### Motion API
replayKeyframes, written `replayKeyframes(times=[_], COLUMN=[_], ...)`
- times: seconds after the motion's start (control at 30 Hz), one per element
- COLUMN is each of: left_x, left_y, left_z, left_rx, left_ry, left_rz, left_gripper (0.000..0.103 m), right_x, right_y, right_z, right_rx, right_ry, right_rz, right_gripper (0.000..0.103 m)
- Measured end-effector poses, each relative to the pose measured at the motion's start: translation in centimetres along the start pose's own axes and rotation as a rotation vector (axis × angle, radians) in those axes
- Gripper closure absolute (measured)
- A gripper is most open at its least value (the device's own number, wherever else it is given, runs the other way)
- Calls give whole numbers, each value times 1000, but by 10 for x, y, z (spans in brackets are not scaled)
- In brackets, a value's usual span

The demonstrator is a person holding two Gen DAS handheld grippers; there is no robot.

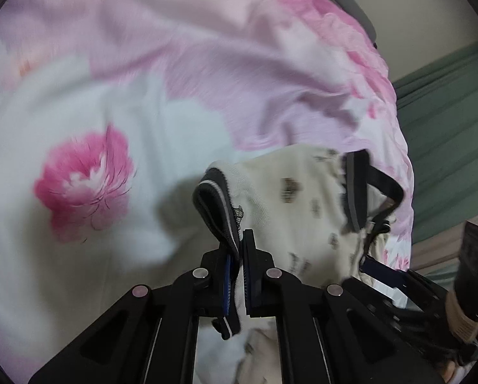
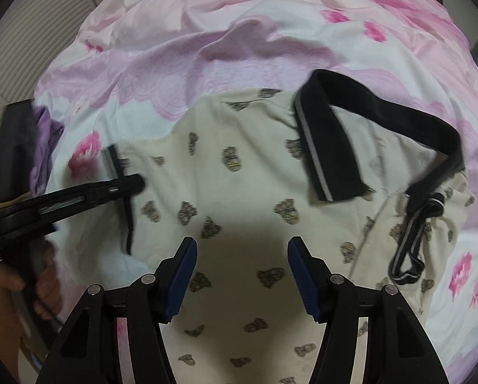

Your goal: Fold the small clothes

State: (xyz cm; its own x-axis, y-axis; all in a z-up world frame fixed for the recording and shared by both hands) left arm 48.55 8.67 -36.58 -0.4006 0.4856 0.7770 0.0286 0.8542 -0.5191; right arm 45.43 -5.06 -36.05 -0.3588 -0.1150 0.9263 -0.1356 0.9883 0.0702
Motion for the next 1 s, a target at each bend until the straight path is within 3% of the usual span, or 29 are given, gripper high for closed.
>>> replayKeyframes(times=[0.13,0.33,0.43,0.63,0.73,0.77,0.8,1.0], left_x=[18,-17,-47,-87,-83,-80,-72,-24], left_y=[-43,-124,-155,-157,-161,-164,-166,-158], left_z=[0,18,28,39,35,32,29,33], left_rx=[-104,-280,-287,-273,-250,-248,-243,-198], left_ry=[-5,69,111,171,156,137,113,40], left_rz=[-23,-49,-22,-122,-104,-100,-98,-99], left_gripper=[95,95,95,91,64,43,32,32], right_x=[13,33,39,48,53,55,56,70], right_y=[-25,-77,-99,-145,-159,-163,-163,-166], right_z=[4,16,23,40,47,49,52,60], right_rx=[-48,-127,-155,-232,-254,-261,-266,-275], right_ry=[-15,-30,-32,-35,-39,-41,-41,-62], right_rz=[10,54,80,124,133,133,131,108], right_gripper=[43,43,43,43,43,43,43,43])
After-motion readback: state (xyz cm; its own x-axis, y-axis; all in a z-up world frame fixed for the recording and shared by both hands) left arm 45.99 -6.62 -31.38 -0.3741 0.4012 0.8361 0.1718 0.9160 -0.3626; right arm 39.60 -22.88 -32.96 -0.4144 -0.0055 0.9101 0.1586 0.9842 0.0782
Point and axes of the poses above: each gripper's, at about its wrist camera, not at the fingertips, and x roughly against the way its jaws point, y to its left, z to its underside, the point moved 10 cm from there along -x, roughly the way its jaws point, and after that the axes turned 6 degrees about -y, right-handed, at the moved point
